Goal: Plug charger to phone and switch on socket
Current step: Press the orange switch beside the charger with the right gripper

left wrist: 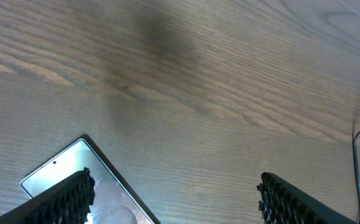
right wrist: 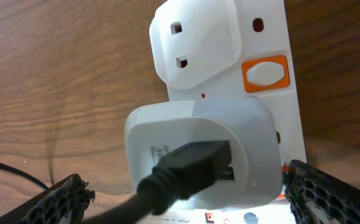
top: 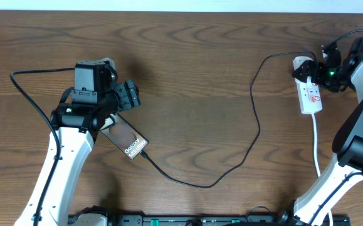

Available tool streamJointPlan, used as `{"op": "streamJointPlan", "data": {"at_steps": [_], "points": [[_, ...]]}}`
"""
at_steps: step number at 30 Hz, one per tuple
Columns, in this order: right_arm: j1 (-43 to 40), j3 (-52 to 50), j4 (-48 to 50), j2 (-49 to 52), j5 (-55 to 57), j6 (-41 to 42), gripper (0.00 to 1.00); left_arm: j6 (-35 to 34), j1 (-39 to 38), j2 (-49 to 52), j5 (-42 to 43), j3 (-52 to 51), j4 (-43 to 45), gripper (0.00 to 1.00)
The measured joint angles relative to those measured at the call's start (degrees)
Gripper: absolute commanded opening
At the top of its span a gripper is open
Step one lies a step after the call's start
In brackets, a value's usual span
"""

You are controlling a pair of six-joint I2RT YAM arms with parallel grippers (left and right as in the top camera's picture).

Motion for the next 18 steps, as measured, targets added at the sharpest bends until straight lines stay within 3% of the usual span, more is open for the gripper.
{"op": "streamJointPlan", "data": {"at_steps": [18], "points": [[0.74,0.22,0.15,0.0,1.05,0.33,0.99,0.0,0.0,0.0,0.0,0.0,-0.68,0.84]]}}
